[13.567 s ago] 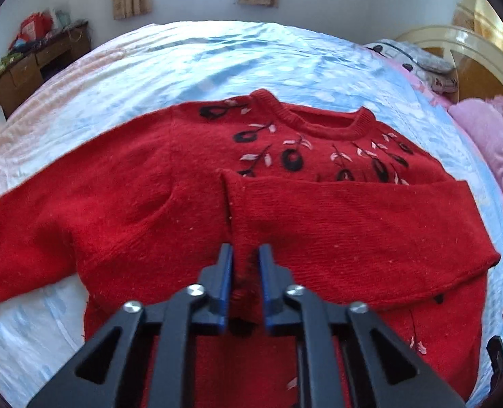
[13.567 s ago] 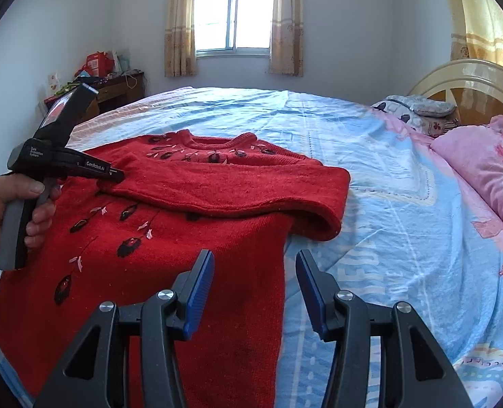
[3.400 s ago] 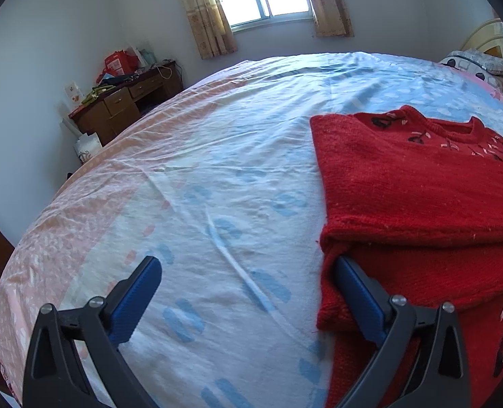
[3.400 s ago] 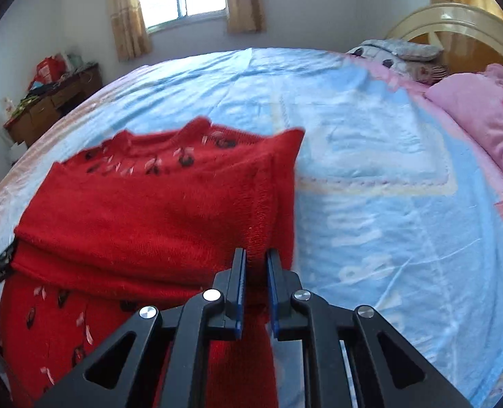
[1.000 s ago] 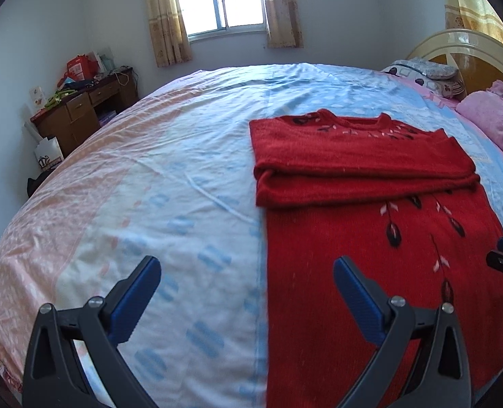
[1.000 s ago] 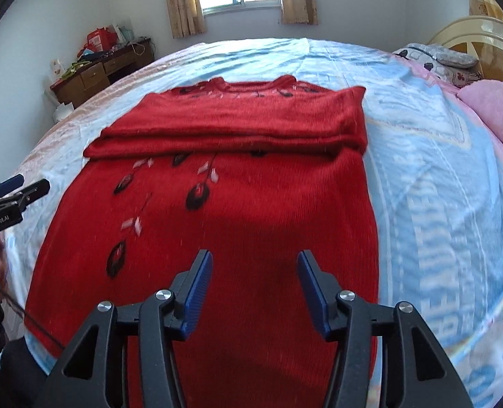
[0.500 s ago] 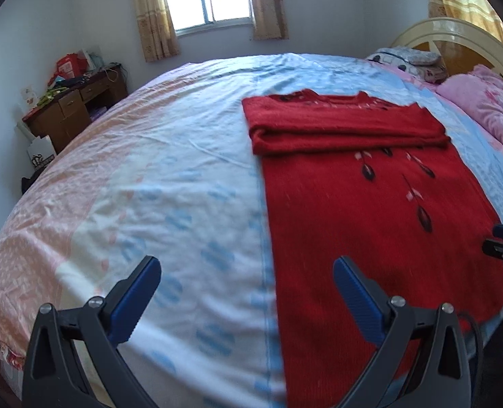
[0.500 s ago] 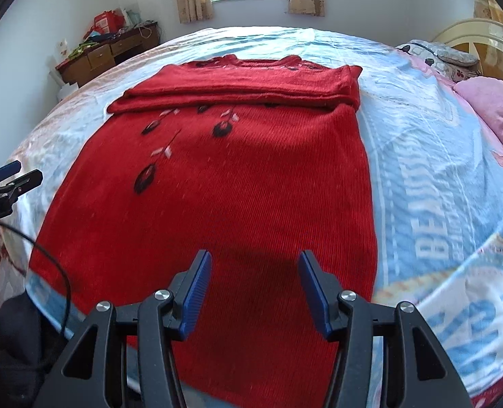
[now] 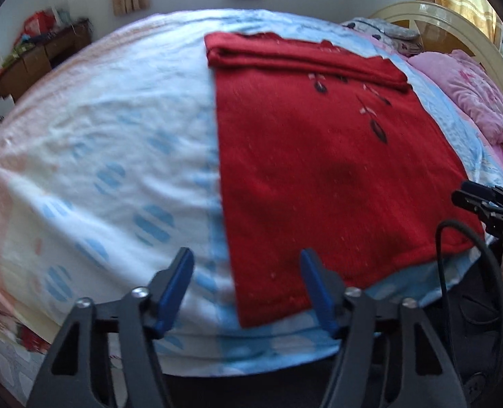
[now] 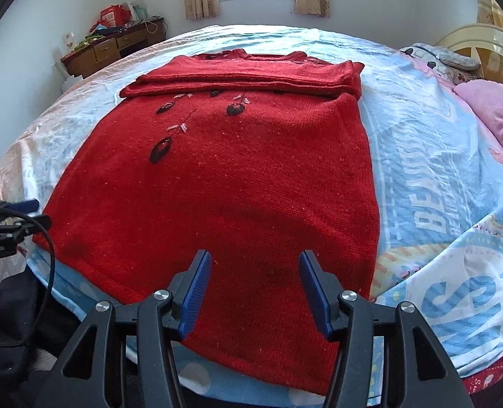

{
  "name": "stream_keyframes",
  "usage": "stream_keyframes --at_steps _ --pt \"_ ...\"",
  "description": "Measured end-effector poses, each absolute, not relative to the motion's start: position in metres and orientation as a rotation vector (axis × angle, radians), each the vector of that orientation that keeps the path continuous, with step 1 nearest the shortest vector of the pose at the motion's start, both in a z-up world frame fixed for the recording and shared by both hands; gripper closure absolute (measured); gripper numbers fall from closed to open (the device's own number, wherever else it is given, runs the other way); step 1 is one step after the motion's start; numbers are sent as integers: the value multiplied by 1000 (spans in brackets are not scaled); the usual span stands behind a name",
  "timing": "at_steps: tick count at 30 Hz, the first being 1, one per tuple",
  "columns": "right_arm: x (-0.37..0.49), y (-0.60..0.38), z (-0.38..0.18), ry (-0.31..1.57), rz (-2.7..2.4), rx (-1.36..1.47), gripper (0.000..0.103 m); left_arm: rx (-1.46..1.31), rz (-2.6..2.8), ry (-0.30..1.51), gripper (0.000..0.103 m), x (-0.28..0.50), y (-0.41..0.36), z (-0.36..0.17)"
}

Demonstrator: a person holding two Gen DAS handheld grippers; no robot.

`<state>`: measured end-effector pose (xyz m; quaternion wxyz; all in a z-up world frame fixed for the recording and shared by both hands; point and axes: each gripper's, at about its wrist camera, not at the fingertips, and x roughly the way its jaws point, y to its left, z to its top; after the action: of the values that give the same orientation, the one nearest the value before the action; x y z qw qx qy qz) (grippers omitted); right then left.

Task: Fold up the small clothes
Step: 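Grasp the red sweater hem with the left gripper while the right gripper grasps beside it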

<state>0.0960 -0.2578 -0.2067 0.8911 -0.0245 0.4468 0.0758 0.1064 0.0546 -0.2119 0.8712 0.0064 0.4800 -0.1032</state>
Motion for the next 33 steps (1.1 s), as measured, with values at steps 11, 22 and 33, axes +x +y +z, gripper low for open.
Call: stream_keyframes --at_steps 11,22,33 --pt "83 -294 -205 982 77 53 48 1 -253 1020 91 99 51 -214" --pt "57 -331 -207 997 10 142 48 2 -228 1018 71 104 53 -216" --pt "58 -319 -229 1106 67 168 48 8 -266 1007 73 104 48 -216"
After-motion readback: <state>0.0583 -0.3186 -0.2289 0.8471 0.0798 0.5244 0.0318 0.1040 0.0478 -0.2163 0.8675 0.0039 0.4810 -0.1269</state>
